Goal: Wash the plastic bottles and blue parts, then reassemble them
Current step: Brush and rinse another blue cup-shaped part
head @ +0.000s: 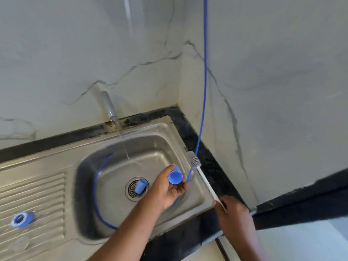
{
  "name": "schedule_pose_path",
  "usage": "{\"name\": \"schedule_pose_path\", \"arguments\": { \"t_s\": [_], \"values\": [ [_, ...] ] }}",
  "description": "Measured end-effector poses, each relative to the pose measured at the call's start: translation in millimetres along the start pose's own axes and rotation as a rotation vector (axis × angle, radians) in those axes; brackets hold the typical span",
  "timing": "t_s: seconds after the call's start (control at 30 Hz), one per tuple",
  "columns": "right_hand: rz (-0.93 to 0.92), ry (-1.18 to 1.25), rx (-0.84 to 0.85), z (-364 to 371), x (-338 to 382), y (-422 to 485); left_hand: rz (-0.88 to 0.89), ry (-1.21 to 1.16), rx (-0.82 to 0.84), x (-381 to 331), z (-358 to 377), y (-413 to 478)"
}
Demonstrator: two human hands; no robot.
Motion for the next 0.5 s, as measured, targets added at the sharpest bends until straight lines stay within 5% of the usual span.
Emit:
{"name": "schedule_pose_path", "arguments": {
  "t_s": [0.2,0.5],
  "values": [
    [0.128,-0.05,-0.047,-5,-21,7,0.002,0.096,-0.006,20,9,-2],
    [-0.173,-0.394,-0.135,52,6,114,0.105,0.105,-0.122,4,-24,-6]
  ]
}}
Point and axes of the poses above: each hand's wrist, its own y-axis towards the middle knuckle, its own z-axis out of the palm, x = y × z, the point moved 1 cm from there along y, towards the middle knuckle, and after that the axes turned 5 degrees about -x, right-handed, at the moved point
